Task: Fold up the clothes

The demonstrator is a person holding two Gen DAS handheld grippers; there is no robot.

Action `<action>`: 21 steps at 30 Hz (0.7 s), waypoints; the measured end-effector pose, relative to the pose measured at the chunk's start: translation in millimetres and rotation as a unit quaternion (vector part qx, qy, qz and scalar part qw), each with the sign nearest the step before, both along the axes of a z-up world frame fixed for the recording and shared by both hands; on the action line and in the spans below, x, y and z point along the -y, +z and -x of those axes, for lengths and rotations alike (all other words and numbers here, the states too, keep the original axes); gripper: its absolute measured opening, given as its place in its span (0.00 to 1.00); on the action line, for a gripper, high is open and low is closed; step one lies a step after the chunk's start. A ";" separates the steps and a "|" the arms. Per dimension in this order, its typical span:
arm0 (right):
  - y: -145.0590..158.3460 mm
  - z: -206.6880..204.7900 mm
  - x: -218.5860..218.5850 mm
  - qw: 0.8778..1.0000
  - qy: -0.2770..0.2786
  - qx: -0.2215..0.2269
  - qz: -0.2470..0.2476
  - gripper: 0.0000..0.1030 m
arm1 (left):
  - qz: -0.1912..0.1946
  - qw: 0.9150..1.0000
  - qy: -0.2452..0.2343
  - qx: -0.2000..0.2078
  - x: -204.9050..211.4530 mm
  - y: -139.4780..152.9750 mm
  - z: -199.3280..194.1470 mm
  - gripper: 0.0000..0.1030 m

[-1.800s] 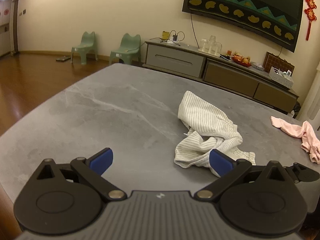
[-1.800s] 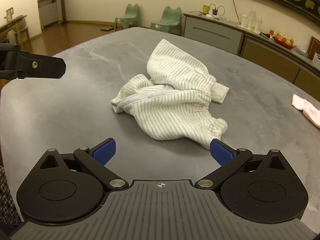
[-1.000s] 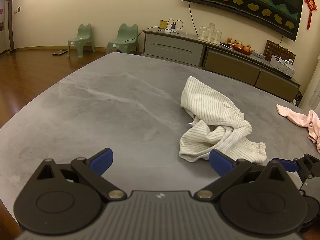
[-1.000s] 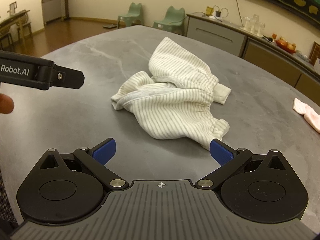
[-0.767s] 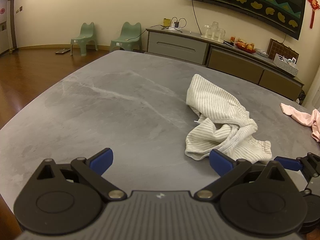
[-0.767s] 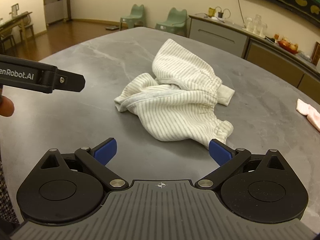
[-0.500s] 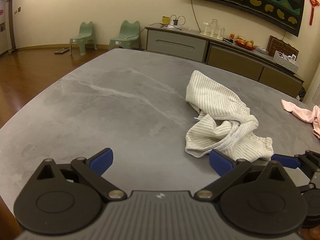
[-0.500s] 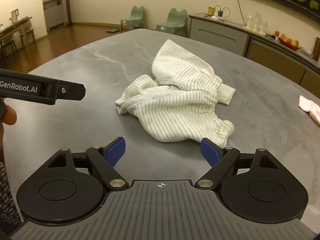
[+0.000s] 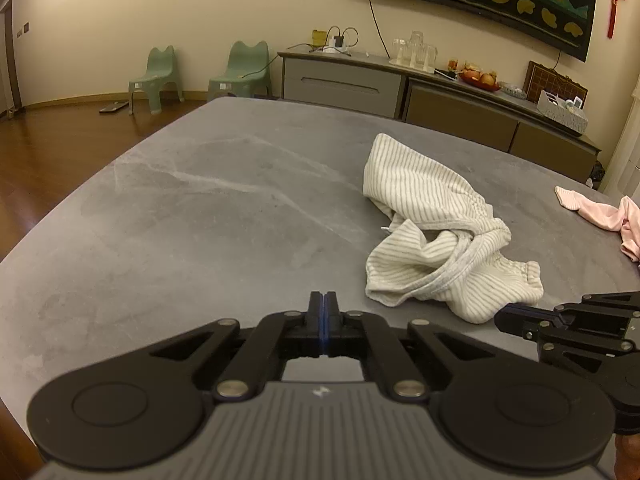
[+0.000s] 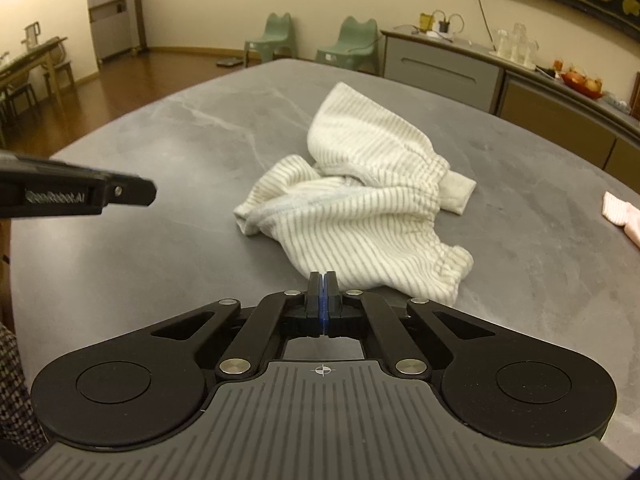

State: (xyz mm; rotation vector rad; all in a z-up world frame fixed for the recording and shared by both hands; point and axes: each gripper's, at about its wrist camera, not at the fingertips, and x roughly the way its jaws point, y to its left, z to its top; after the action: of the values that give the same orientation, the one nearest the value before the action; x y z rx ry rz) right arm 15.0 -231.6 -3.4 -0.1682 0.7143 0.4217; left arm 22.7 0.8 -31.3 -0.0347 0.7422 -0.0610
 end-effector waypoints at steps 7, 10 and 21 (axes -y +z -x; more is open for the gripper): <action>-2.2 0.2 -6.3 1.000 0.006 -0.002 -0.001 0.00 | 0.007 1.000 0.000 0.008 -2.9 3.3 1.5 0.00; -3.4 0.1 -7.2 1.000 0.005 0.000 0.002 0.00 | 0.006 1.000 0.005 0.007 -5.3 3.3 1.0 0.00; 7.2 -12.6 -1.5 0.998 -0.036 0.048 0.014 0.88 | 0.037 0.999 -0.011 -0.004 -27.0 28.8 -34.7 1.00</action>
State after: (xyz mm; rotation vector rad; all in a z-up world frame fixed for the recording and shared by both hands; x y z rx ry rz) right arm 27.6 -230.1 3.8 -0.1878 0.6296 0.3329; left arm 57.4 27.9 -2.5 -0.0976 0.7480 -0.1099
